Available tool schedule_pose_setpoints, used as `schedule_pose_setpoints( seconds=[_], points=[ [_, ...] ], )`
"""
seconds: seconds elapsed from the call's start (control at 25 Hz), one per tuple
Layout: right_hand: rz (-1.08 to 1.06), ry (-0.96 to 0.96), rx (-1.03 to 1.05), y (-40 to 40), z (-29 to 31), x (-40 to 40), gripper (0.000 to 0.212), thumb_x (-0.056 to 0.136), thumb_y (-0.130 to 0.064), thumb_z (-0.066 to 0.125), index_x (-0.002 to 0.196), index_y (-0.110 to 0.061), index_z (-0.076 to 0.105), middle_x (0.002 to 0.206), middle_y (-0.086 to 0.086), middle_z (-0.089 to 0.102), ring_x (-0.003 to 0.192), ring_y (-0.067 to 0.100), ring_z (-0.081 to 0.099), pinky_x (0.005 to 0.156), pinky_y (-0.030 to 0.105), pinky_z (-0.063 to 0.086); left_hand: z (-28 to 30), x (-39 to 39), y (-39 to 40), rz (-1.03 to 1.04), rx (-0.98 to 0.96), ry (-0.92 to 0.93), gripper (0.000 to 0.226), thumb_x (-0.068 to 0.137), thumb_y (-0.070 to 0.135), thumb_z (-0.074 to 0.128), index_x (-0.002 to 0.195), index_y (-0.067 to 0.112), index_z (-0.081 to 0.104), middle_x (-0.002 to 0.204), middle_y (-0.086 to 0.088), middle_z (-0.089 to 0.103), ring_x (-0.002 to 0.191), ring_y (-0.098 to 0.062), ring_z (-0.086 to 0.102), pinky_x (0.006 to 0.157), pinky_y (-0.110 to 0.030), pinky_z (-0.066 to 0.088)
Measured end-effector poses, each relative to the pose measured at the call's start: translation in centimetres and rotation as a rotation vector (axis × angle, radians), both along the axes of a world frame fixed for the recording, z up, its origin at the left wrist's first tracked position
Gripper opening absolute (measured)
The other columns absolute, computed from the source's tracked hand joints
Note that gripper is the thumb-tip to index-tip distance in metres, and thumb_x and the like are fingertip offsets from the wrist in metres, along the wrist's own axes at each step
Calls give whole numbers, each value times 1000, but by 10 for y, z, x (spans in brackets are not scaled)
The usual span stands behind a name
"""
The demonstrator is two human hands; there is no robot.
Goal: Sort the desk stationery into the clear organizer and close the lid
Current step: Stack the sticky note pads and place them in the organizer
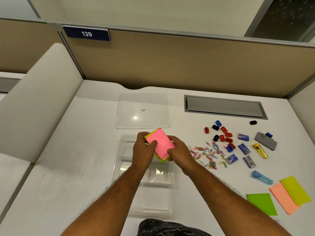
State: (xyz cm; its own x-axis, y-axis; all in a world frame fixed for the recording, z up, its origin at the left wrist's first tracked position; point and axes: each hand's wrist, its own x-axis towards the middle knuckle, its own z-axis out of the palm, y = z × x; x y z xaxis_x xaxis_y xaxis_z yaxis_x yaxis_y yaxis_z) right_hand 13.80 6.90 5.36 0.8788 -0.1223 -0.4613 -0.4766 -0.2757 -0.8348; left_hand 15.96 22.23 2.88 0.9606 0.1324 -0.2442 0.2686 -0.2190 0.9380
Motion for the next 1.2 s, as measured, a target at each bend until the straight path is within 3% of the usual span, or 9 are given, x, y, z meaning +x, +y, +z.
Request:
schedule_pose_setpoints(
  seconds=[0.08, 0.16, 0.28, 0.52, 0.8, 1.0, 1.2],
  points=[
    [49, -47, -190, -12, -4, 16, 57, 88, 4, 47, 135, -24, 64, 132, 5, 66, 111, 23, 63, 95, 43, 57, -5, 6, 12, -79, 135, -12, 41, 83, 25, 76, 119, 31, 57, 97, 7, 64, 82, -13, 62, 72, -27, 48],
    [175, -87, -363, -18, -8, 28, 54, 90, 2, 46, 134, -22, 67, 134, 4, 67, 120, 25, 60, 101, 35, 49, -13, 9, 21, -181, 323, -60, 32, 81, 32, 78, 109, 30, 64, 101, 10, 62, 86, -10, 61, 78, -29, 48],
    [346, -135, -560, -17, -15, 38, 54, 89, -4, 45, 129, -31, 69, 121, 4, 71, 113, 29, 60, 96, 42, 51, -23, 12, 29, -235, 495, -98, 29, 78, 38, 82, 99, 25, 69, 113, 8, 52, 108, -12, 52, 84, -26, 41],
    [556, -144, -813, -9, -30, 43, 54, 92, -8, 44, 133, -39, 60, 117, -6, 68, 113, 26, 51, 88, 42, 36, -30, 7, 27, -244, 605, -63, 47, 75, 43, 84, 113, 24, 64, 130, 6, 45, 119, -17, 49, 80, -27, 44],
    [634, -174, -846, -5, -45, 48, 43, 98, -14, 46, 131, -36, 62, 118, -6, 70, 112, 25, 50, 90, 44, 35, -34, 5, 25, -215, 666, -61, 47, 75, 43, 83, 113, 28, 59, 131, 8, 43, 121, -18, 48, 77, -31, 52],
    [511, -288, -826, -7, -43, 49, 37, 96, -30, 65, 133, -35, 63, 136, -9, 60, 125, 21, 50, 99, 44, 40, -34, 9, 22, -225, 681, -77, 43, 77, 43, 82, 111, 27, 60, 130, 9, 44, 118, -17, 47, 76, -30, 52],
    [345, -307, -675, -28, -45, 32, 32, 94, -31, 69, 126, -34, 66, 131, -11, 62, 122, 19, 52, 97, 44, 45, -26, 9, 9, -291, 748, -178, 40, 77, 40, 79, 110, 27, 60, 125, 9, 47, 110, -17, 49, 79, -32, 52]
  ],
)
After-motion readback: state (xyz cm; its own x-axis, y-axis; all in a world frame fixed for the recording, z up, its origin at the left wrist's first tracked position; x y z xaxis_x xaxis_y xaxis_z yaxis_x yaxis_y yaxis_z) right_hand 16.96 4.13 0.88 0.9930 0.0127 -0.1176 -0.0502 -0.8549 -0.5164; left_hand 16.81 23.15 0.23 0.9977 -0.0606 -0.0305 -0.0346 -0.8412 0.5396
